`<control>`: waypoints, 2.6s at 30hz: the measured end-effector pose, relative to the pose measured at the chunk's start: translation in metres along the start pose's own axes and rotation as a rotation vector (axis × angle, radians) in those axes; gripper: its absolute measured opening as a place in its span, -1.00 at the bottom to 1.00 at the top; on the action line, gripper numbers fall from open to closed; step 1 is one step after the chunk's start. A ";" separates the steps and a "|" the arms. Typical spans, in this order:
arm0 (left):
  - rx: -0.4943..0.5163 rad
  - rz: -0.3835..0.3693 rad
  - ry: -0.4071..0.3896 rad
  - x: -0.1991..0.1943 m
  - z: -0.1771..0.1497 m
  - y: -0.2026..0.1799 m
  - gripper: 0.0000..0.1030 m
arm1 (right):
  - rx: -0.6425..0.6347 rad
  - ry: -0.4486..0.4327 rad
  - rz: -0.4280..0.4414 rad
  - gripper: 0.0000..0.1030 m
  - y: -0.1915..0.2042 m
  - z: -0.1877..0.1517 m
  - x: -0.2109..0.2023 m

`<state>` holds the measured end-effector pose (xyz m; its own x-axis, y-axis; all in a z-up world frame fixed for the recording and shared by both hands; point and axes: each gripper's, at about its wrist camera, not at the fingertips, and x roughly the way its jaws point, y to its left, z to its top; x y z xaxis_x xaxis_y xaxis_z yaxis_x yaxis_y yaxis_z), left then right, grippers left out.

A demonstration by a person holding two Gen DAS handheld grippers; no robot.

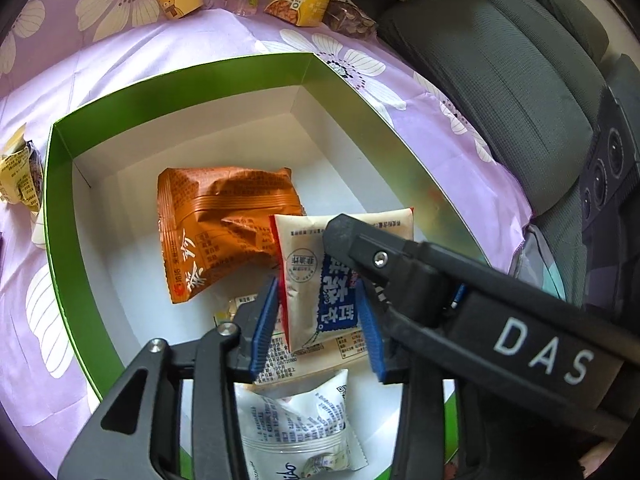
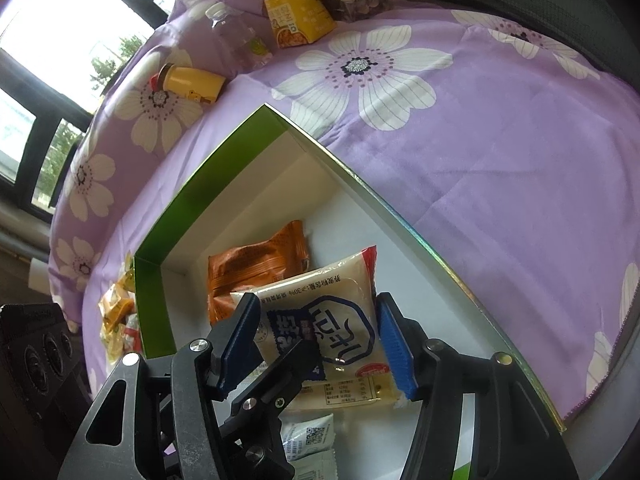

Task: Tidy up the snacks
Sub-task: 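Open the right gripper to drop the white-and-blue bag into the box, then move the right gripper to the crumpled yellow snack bag, then close the right gripper on the crumpled yellow bag and lift it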

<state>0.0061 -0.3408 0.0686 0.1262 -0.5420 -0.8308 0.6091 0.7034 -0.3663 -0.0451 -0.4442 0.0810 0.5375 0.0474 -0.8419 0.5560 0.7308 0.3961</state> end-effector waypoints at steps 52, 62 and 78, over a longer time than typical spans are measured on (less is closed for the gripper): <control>-0.585 0.338 -0.375 -0.234 -0.179 0.266 0.83 | -0.370 -0.037 0.088 0.52 0.257 -0.061 0.059; -0.592 0.322 -0.337 -0.220 -0.178 0.281 0.83 | -0.418 -0.010 -0.166 -0.02 0.267 -0.033 0.137; -0.590 0.295 -0.318 -0.216 -0.181 0.273 0.83 | -0.494 0.049 0.075 -0.52 0.254 -0.068 0.073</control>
<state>0.0039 0.0518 0.0725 0.4957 -0.3361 -0.8008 0.0030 0.9227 -0.3855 0.0921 -0.2092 0.0950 0.5276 0.1355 -0.8386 0.1442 0.9586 0.2456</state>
